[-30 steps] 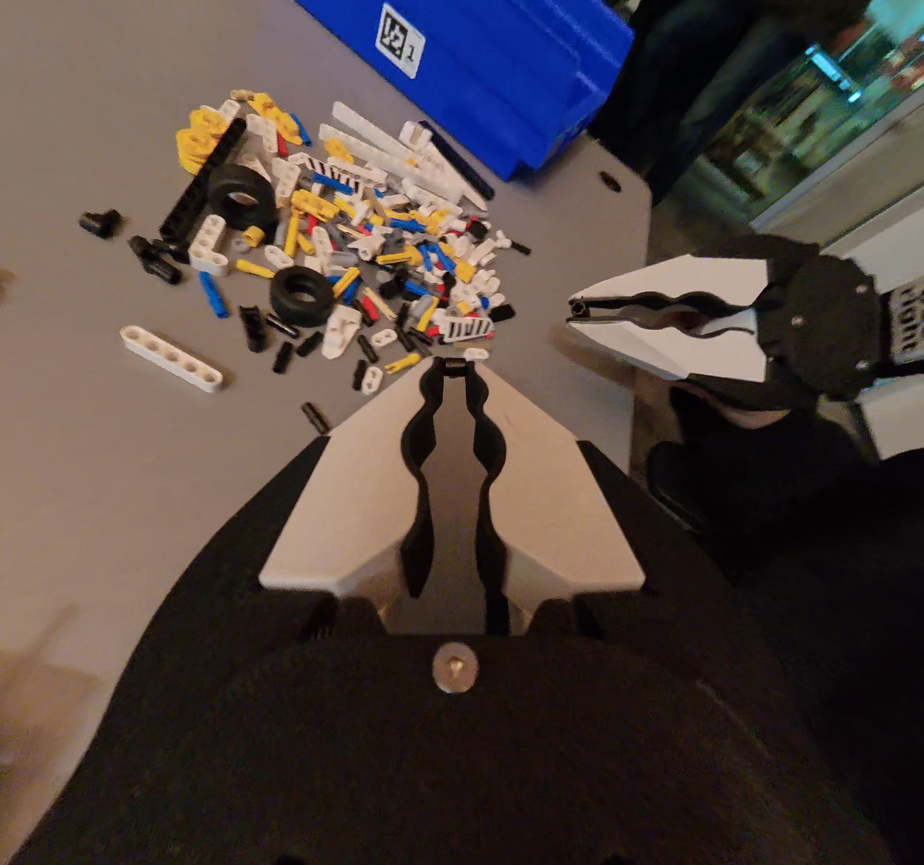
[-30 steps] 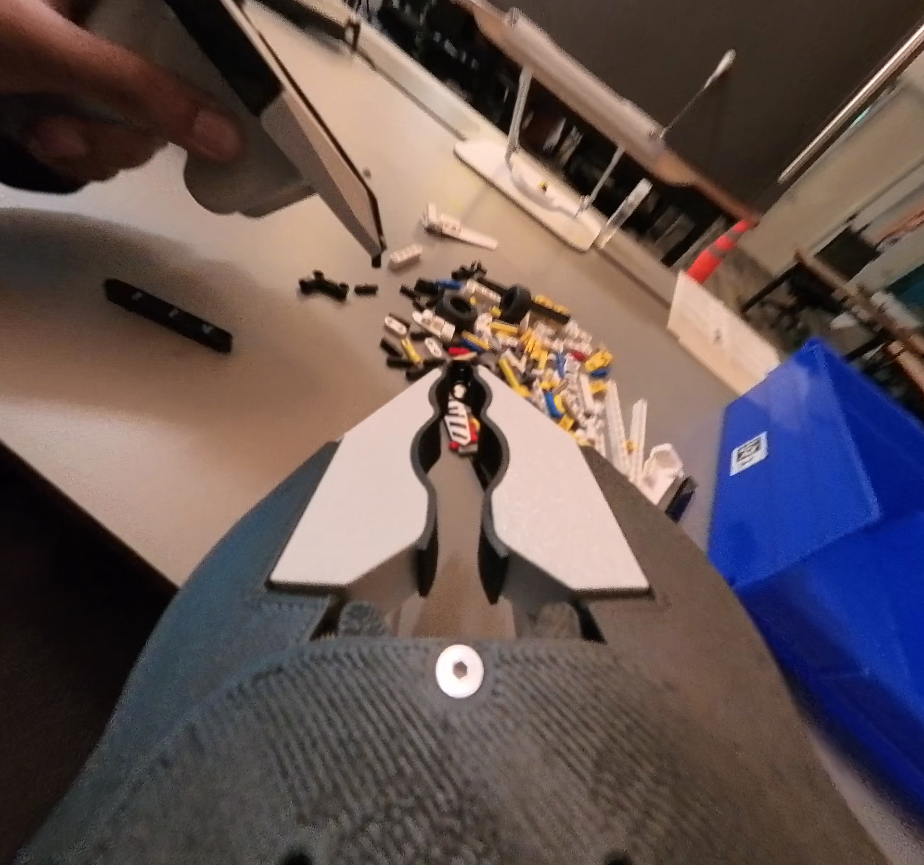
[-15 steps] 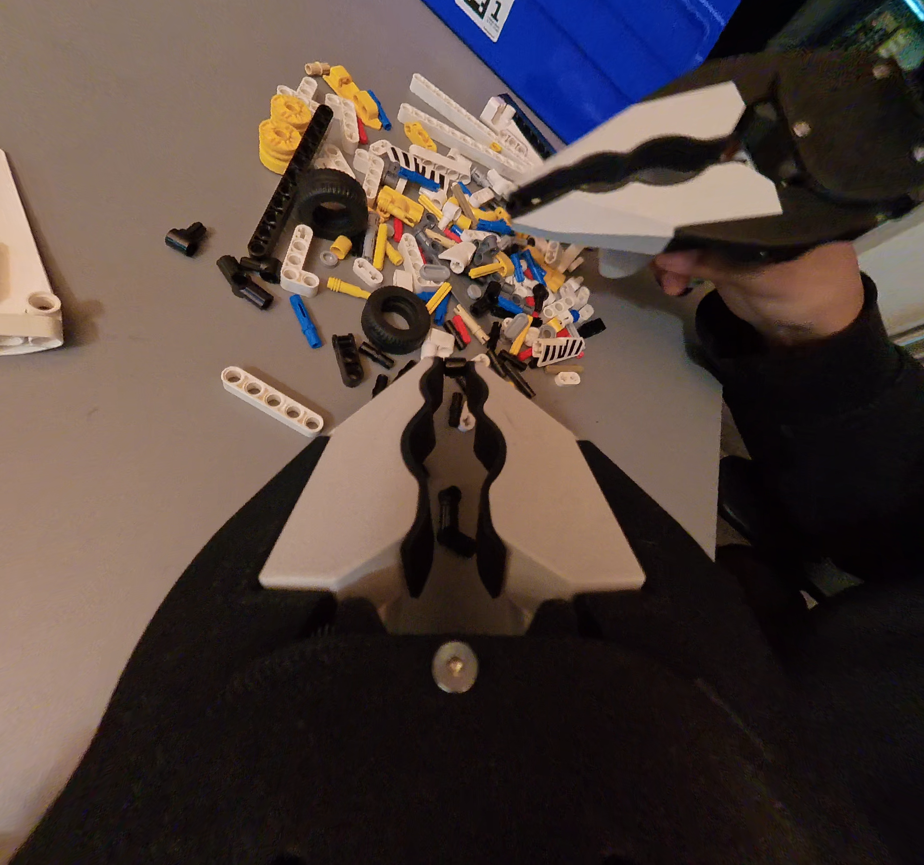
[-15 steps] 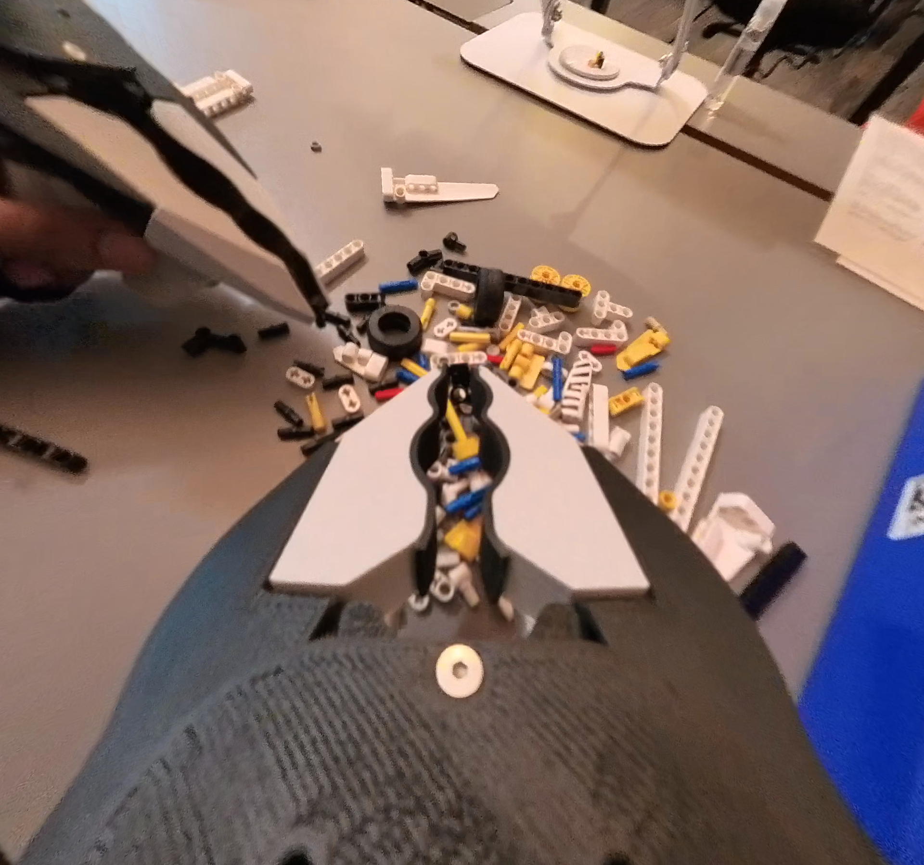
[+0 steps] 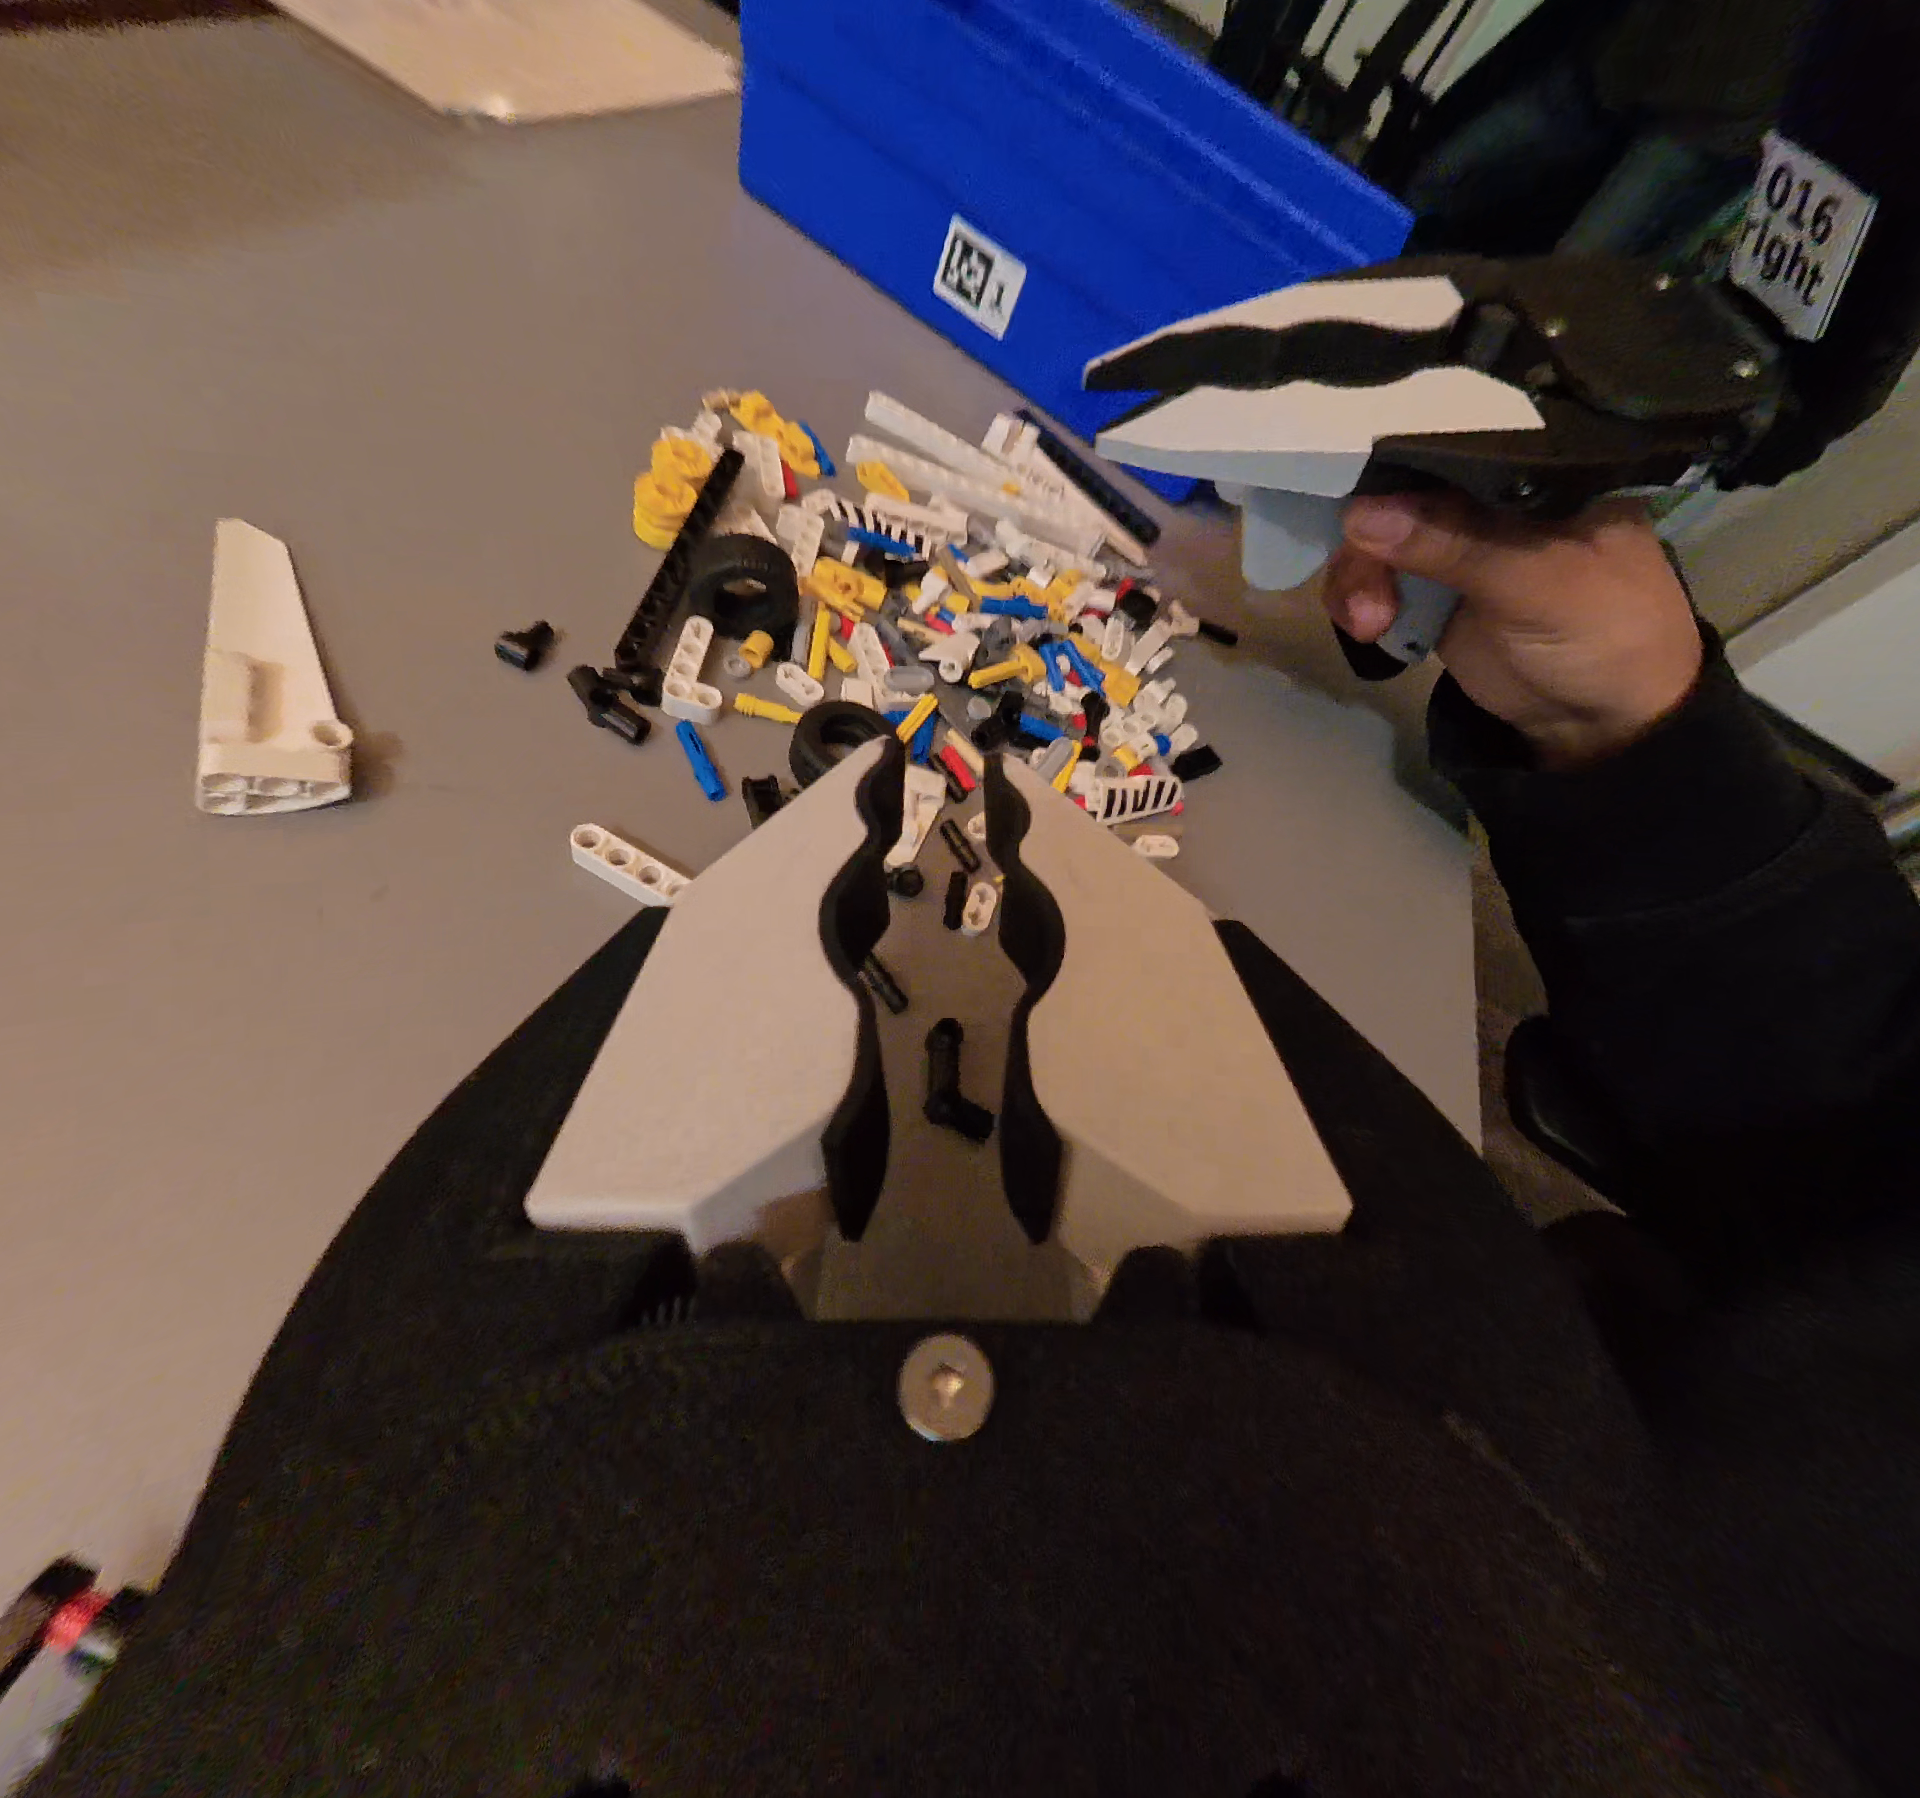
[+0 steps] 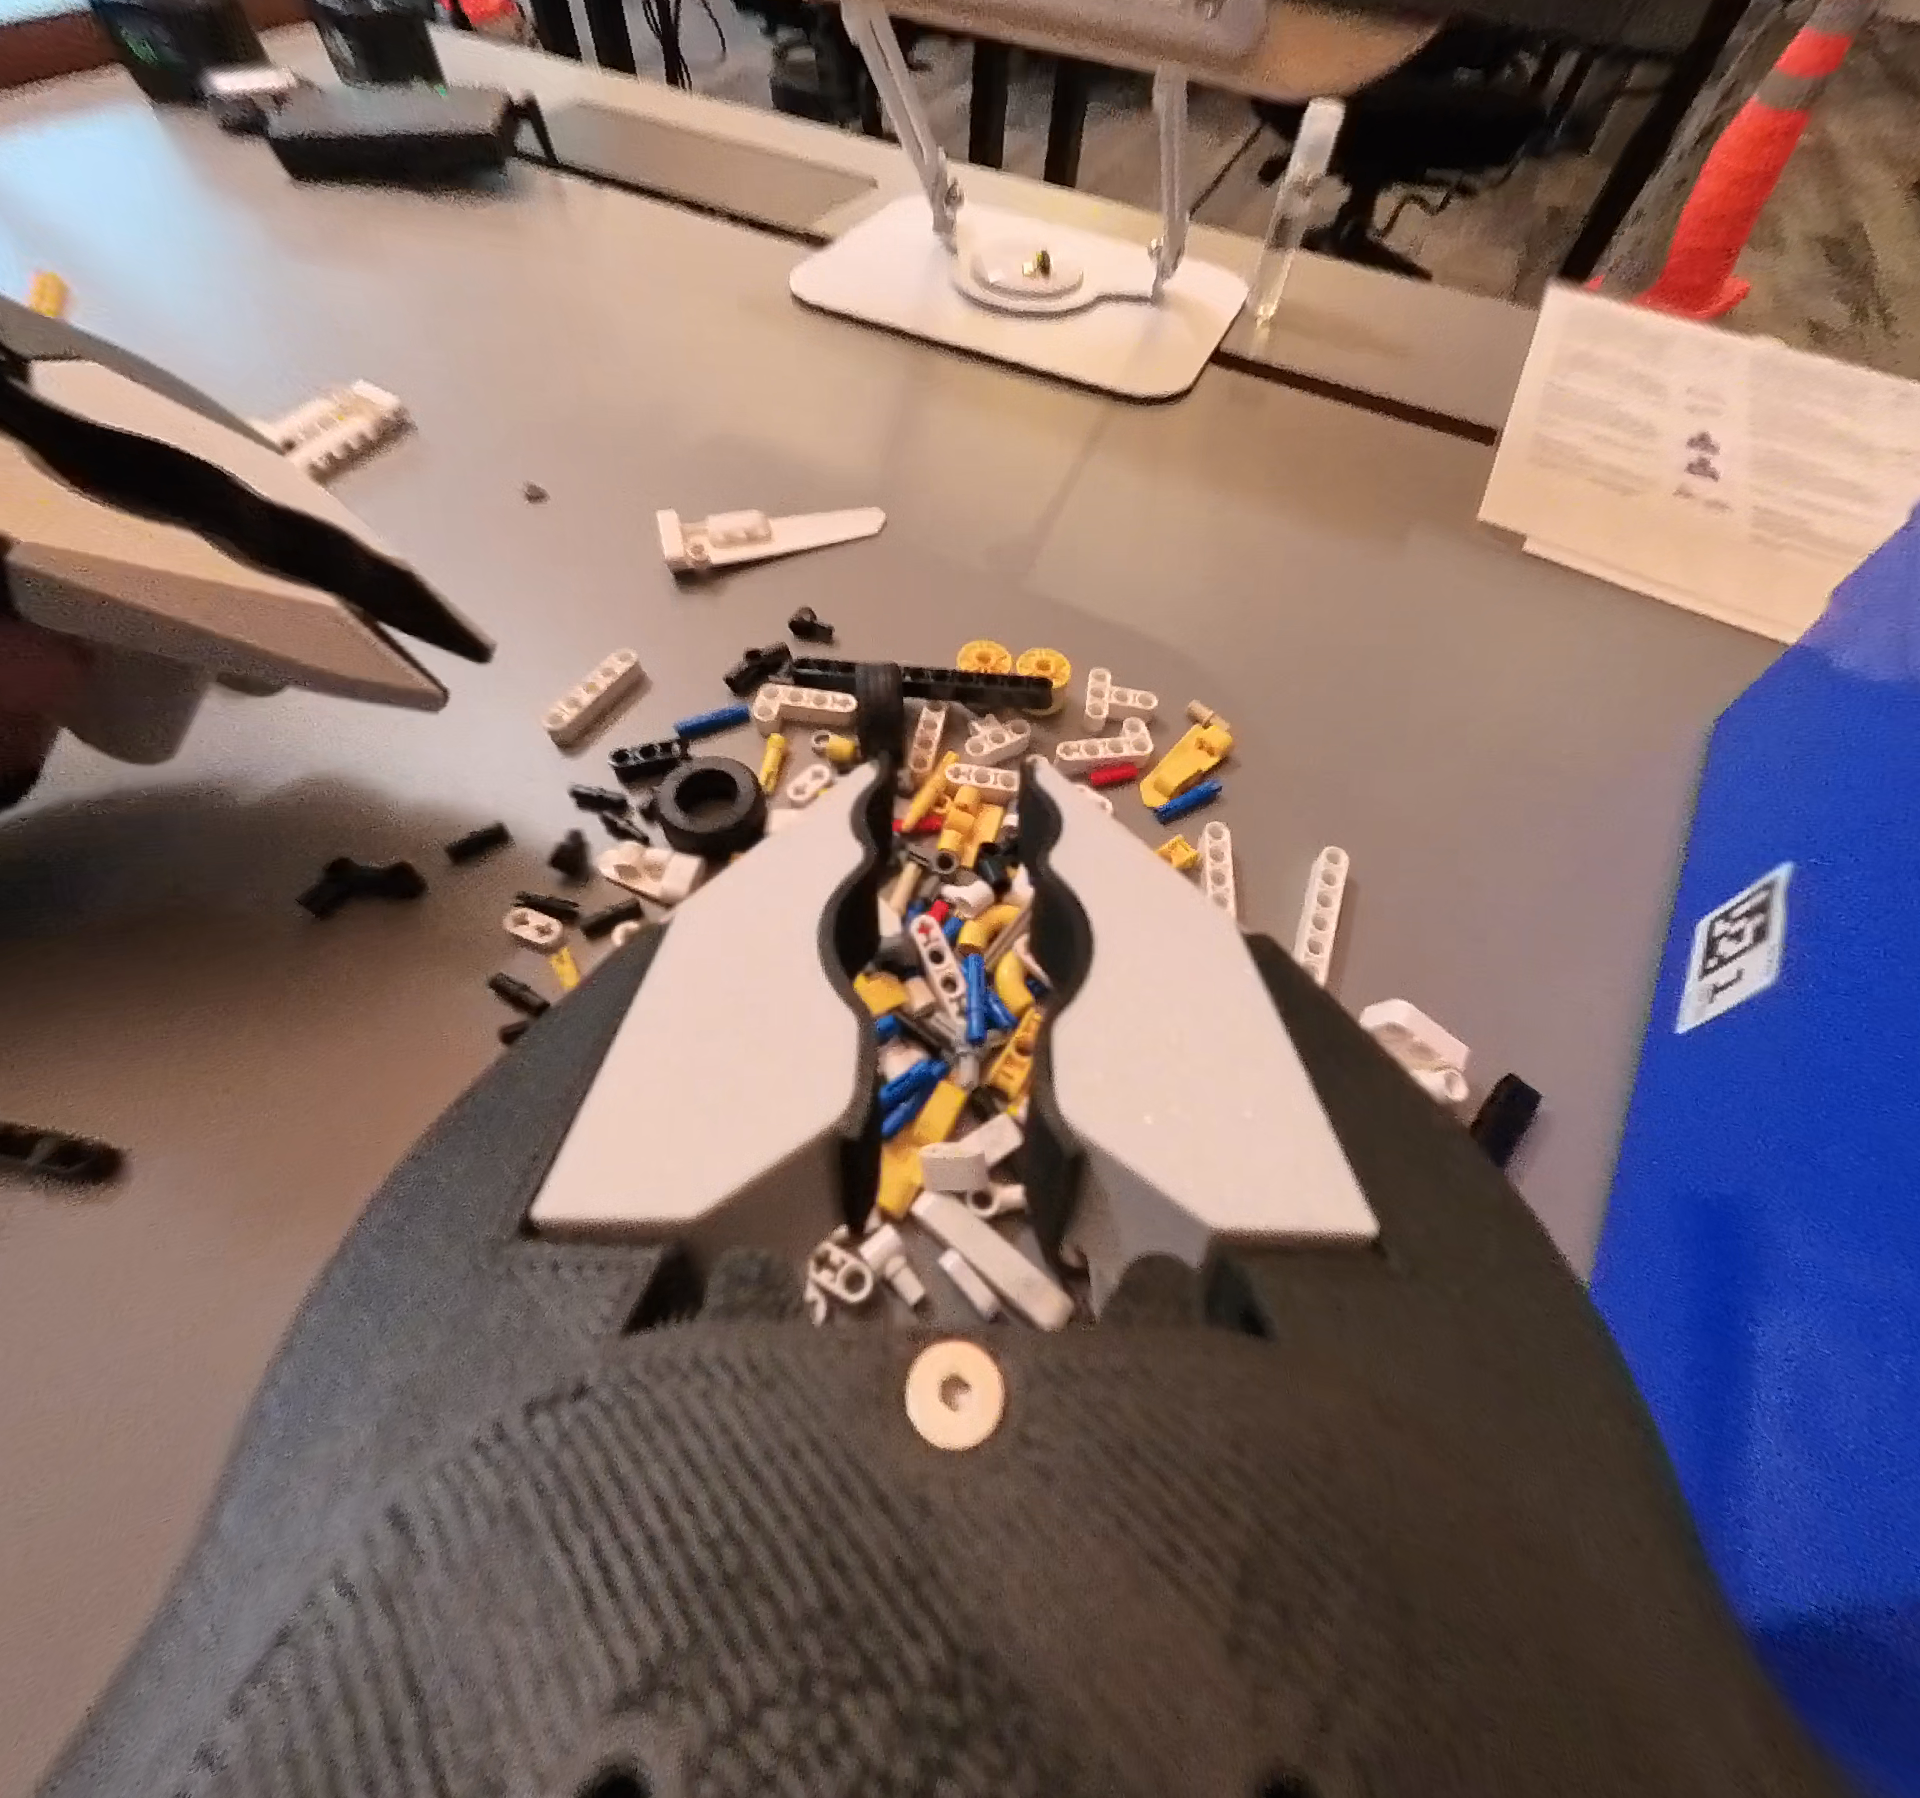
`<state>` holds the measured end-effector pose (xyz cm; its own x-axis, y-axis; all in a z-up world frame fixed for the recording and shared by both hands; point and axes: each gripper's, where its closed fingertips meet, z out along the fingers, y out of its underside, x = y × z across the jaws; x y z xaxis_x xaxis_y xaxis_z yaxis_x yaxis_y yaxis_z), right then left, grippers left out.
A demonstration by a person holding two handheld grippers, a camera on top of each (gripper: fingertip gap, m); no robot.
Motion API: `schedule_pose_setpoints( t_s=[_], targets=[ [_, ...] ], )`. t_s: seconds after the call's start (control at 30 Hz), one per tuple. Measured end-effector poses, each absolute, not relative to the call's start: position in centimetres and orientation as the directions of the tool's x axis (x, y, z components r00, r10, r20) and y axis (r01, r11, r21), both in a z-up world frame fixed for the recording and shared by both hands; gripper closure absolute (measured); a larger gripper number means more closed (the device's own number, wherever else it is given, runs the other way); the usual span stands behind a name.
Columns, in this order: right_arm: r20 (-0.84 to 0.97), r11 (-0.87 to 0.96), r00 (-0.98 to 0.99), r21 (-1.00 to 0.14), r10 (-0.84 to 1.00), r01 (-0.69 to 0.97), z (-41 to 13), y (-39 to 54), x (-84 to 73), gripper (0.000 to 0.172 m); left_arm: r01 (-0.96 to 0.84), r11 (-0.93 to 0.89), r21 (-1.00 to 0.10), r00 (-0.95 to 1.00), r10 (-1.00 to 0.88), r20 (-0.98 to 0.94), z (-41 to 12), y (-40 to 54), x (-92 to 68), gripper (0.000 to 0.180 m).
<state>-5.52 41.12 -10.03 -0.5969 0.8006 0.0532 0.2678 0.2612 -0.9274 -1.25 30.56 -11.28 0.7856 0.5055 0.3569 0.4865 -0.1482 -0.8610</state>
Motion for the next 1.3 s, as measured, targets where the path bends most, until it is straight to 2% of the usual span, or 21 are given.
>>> schedule_pose_setpoints(
  t_s=[0.13,0.23,0.37,0.57,0.73,0.8,0.87,0.93,1.0,1.07,1.13,1.2,1.3],
  targets=[
    [0.05,0.226,-0.606,-0.949,0.794,0.219,-8.2,41.1,-4.5,0.151,0.456,-0.127,-0.881,0.78,0.534,0.327,-10.6,29.4,-0.3,0.167],
    [0.047,0.215,-0.63,-0.957,0.775,0.193,-7.8,40.2,-3.9,0.151,0.431,-0.199,-0.88,0.769,0.592,0.242,-11.4,28.4,1.2,0.166],
    [0.075,0.256,-0.654,-0.949,0.753,0.186,-8.6,39.2,-3.5,0.151,0.451,-0.318,-0.834,0.733,0.665,0.142,-13.5,27.4,3.1,0.161],
    [0.088,0.279,-0.695,-0.946,0.714,0.166,-8.7,37.5,-2.5,0.152,0.527,-0.379,-0.76,0.724,0.67,0.168,-16.5,28.4,3.4,0.156],
    [0.107,0.277,-0.725,-0.953,0.68,0.119,-7.8,36.3,-1.4,0.151,0.509,-0.487,-0.71,0.714,0.7,0.032,-18.2,28.1,2.5,0.157],
    [0.109,0.283,-0.743,-0.953,0.661,0.112,-7.8,35.6,-1.0,0.151,0.505,-0.489,-0.712,0.737,0.673,0.061,-18.2,28.8,2.9,0.175],
    [0.096,0.281,-0.762,-0.952,0.641,0.117,-7.9,34.9,-0.6,0.151,0.515,-0.476,-0.713,0.746,0.659,0.098,-18.0,29.0,3.1,0.174],
    [0.052,0.254,-0.792,-0.958,0.608,0.132,-7.8,34.0,0.1,0.149,0.482,-0.388,-0.785,0.753,0.641,0.145,-16.1,29.4,3.2,0.174],
    [0.011,0.213,-0.818,-0.968,0.575,0.136,-7.4,33.3,0.7,0.147,0.406,-0.206,-0.89,0.78,0.585,0.22,-11.8,29.7,3.6,0.174],
    [0.008,0.136,-0.856,-0.988,0.517,0.073,-5.8,32.4,1.9,0.149,0.342,-0.006,-0.94,0.819,0.493,0.295,-7.3,29.5,4.5,0.175],
    [0.037,-0.009,-0.893,-0.999,0.449,-0.046,-3.1,31.6,3.7,0.154,0.33,0.133,-0.934,0.841,0.408,0.356,-4.3,28.9,5.4,0.175],
    [0.016,-0.168,-0.922,-0.982,0.386,-0.088,-0.8,31.3,5.4,0.158,0.346,0.218,-0.913,0.856,0.325,0.402,-2.6,28.6,6.3,0.175],
    [-0.11,-0.287,-0.961,-0.957,0.254,0.034,0.1,30.4,6.7,0.152,0.371,0.283,-0.885,0.862,0.249,0.441,-1.2,28.6,7.4,0.175]
  ],
)
